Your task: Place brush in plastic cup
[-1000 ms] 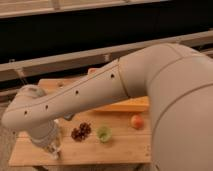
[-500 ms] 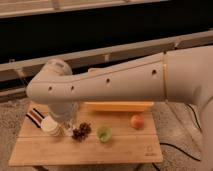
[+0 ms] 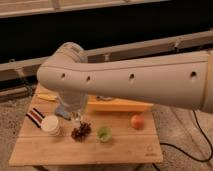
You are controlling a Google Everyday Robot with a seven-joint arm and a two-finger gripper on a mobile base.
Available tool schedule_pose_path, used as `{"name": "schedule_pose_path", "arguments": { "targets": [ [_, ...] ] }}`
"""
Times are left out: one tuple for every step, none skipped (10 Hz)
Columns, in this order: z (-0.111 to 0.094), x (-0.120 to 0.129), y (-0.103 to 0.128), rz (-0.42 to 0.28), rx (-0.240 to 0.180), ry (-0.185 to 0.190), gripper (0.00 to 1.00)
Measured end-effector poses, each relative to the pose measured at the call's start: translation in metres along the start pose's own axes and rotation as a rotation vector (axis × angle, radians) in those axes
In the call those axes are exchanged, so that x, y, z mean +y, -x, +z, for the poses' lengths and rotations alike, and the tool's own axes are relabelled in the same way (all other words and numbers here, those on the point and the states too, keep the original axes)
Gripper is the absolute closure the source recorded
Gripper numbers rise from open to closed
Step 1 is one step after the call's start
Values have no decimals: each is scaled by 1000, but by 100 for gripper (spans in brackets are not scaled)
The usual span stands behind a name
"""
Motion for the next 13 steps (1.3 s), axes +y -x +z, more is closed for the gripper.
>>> {"name": "schedule_pose_path", "arguments": {
  "targets": [
    [-2,-6,-12,18,4,-1,100],
    [-4,-11,-22,36,8,0,100],
    [-6,-18,-31,61,9,-4,100],
    [-8,-24,-40,88,13,-5,100],
    [-8,-33,-46,116,19,-5,100],
    [-8,-45,-52,146,26,-9,100],
    [-6,-50,-56,162,39,-11,100],
    [-2,-52,-59,174,52,-10,100],
    [2,-53,-63,183,70,-5,100],
    [8,-60,-67,201,90,-5,100],
    [16,-65,-71,215,113,-2,99],
    [22,-66,-74,223,132,2,93],
    [30,-67,-75,230,149,4,83]
  ]
}}
